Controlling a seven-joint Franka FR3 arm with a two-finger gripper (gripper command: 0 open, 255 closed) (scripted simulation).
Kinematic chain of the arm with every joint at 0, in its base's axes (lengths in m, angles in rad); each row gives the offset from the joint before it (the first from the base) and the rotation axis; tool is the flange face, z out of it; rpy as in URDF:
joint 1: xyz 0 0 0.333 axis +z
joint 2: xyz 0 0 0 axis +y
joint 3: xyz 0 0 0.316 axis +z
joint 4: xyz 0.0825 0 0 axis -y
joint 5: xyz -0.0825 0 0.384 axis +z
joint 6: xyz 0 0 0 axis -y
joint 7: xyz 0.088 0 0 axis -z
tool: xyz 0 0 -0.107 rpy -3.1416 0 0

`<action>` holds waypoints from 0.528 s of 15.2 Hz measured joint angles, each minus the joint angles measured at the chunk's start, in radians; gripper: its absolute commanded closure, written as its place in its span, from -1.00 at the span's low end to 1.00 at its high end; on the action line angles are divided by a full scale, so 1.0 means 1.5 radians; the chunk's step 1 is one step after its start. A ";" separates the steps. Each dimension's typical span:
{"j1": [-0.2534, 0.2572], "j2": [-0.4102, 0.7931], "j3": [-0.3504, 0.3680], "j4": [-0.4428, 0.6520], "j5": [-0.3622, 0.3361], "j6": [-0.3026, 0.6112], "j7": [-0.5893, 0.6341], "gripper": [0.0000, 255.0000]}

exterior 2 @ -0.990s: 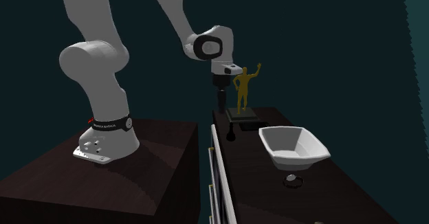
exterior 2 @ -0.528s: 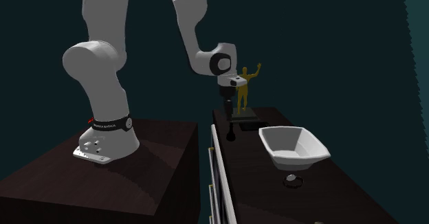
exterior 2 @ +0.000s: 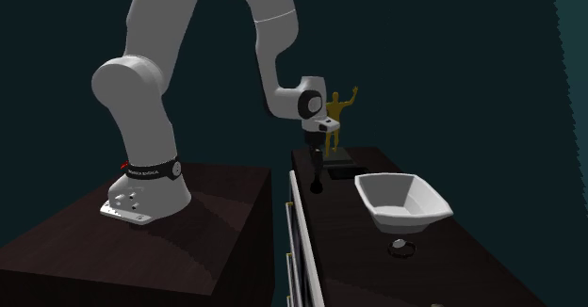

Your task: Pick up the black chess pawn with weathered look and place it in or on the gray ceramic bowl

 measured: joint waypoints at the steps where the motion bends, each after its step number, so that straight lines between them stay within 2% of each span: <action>1: 0.005 0.009 -0.006 0.004 -0.006 0.006 0.005 -1.00; 8: 0.018 0.035 -0.023 0.016 -0.021 0.021 0.018 -1.00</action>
